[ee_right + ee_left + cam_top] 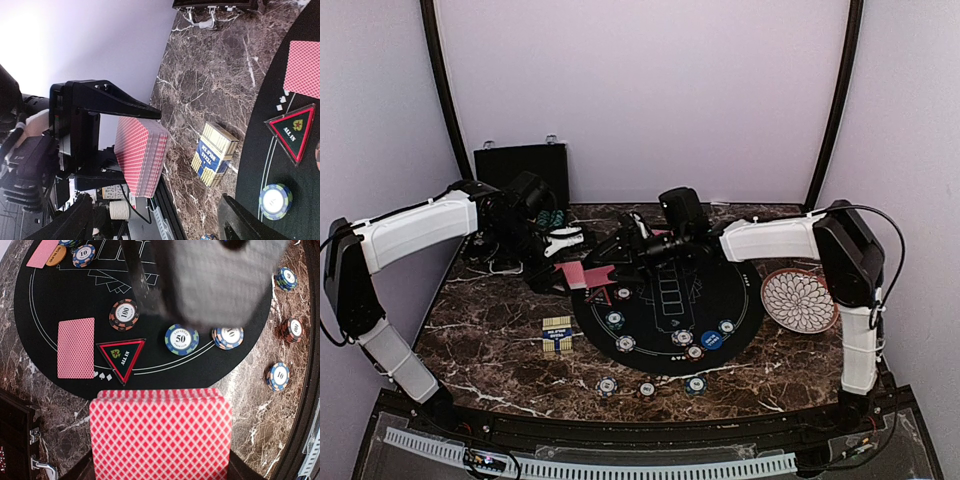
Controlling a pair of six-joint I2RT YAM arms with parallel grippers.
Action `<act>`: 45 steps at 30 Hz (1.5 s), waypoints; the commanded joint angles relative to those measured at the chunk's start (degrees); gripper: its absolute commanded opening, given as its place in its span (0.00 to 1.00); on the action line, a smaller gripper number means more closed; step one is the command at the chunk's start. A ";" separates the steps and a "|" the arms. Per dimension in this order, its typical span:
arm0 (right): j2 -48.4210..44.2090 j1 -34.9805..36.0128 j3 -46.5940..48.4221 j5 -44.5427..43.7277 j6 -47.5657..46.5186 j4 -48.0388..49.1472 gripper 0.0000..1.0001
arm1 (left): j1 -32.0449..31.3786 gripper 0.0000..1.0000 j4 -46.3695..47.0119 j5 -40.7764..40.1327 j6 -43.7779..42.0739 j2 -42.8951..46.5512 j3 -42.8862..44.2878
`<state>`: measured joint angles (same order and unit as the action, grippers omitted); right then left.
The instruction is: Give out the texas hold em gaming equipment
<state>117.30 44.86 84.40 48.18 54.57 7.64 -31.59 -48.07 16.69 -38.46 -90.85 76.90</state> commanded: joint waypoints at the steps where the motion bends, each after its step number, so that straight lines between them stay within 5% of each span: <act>1: 2.91 1.53 2.97 2.10 3.19 5.14 0.85 | 0.31 0.01 -0.59 1.27 0.16 1.49 2.09; 45: 13.65 4.49 11.75 5.87 10.52 8.50 0.72 | 0.31 0.00 -0.70 3.10 0.67 1.20 2.91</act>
<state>131.17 49.30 96.55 52.99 65.28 14.94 -31.59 -48.25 18.46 -38.09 -90.85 78.41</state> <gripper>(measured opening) 0.734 0.682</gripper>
